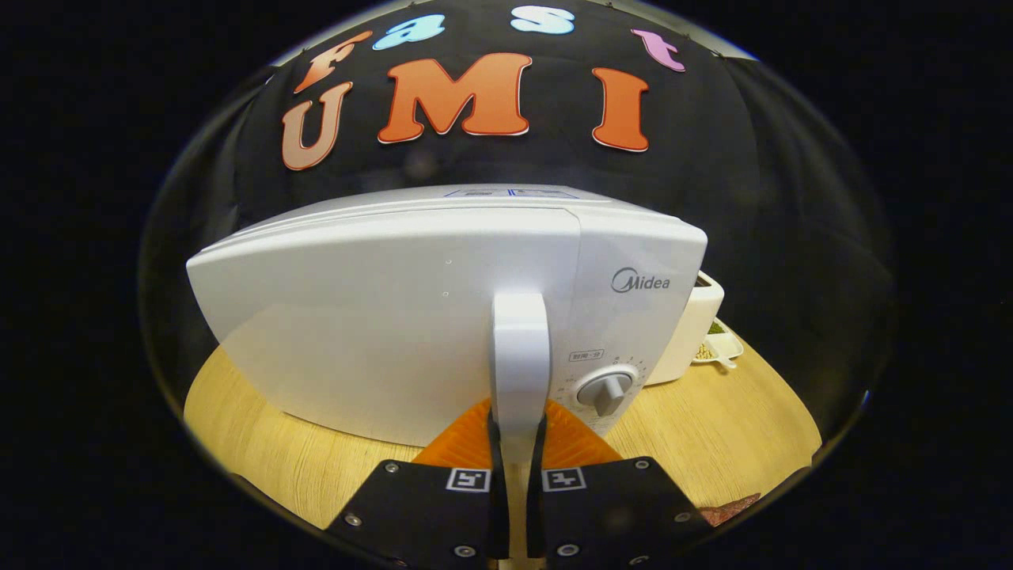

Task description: Open the microwave, put the food inside, and close the microwave door.

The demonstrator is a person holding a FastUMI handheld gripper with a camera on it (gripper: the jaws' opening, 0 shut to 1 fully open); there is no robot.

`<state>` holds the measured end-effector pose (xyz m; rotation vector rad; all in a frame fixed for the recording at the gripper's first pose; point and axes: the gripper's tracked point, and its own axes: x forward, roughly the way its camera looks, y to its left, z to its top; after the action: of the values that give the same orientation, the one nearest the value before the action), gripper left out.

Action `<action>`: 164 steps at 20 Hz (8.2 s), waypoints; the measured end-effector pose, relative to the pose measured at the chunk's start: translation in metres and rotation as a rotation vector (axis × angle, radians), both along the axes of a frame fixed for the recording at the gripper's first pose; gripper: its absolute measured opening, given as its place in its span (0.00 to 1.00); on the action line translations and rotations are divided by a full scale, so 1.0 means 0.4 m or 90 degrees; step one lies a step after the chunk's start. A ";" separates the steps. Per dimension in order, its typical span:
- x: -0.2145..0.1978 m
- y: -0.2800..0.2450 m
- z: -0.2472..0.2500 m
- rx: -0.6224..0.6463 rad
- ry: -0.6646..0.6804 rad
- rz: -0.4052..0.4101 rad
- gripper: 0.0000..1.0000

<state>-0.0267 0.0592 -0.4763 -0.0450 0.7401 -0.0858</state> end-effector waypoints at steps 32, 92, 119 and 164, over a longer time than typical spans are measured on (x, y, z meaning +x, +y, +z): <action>-0.692 0.548 0.194 0.044 0.067 0.331 0.09; -0.400 -0.361 0.079 0.421 0.260 -0.099 0.09; -0.049 0.292 0.093 0.598 0.045 -0.132 0.09; -0.270 0.299 0.018 0.312 0.039 -0.047 0.95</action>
<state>-0.1347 0.1789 -0.4692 0.4483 0.8079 0.0282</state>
